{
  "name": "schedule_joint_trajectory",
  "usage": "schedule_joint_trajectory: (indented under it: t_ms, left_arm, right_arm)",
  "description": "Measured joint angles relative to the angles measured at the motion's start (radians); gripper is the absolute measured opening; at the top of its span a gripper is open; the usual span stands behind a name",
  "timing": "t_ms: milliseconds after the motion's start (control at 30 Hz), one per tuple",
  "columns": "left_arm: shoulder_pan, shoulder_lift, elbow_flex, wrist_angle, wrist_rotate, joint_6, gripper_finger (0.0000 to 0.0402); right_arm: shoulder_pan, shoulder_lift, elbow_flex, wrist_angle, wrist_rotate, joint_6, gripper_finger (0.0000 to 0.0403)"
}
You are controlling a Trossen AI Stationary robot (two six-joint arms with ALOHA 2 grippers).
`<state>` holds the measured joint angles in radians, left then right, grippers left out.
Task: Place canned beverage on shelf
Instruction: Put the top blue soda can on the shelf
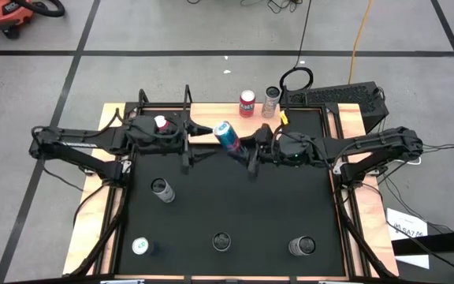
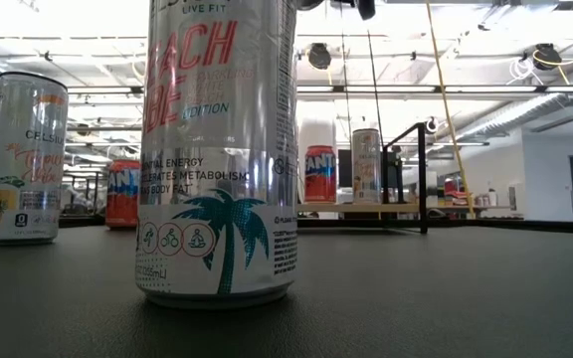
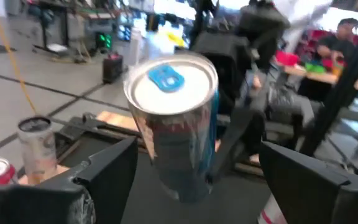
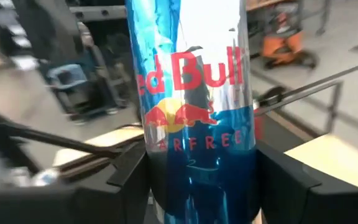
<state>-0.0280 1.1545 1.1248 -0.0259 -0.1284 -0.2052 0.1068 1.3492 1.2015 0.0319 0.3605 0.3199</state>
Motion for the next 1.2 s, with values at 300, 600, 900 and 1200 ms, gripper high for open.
schedule_joint_trajectory:
  t_ms: [300, 600, 900, 1200]
  left_arm:
    - [0.004, 0.079, -0.001, 0.11, -0.071, 0.001, 0.0337]
    - [0.044, 0.09, -0.001, 0.173, -0.07, 0.009, 0.0324]
    - [0.102, 0.09, -0.002, 0.166, -0.016, 0.013, 0.0245]
    - [0.208, 0.092, -0.002, 0.158, 0.052, 0.095, 0.0177]
  right_arm:
    - [-0.001, 0.019, 0.0, 0.031, 0.11, -0.202, 0.022]
    - [-0.001, 0.019, 0.0, 0.03, 0.117, -0.251, 0.0221]
    - [-0.028, 0.022, 0.002, -0.004, 0.123, -0.253, 0.0222]
    - [-0.079, 0.018, 0.002, -0.032, 0.115, -0.185, 0.0294]
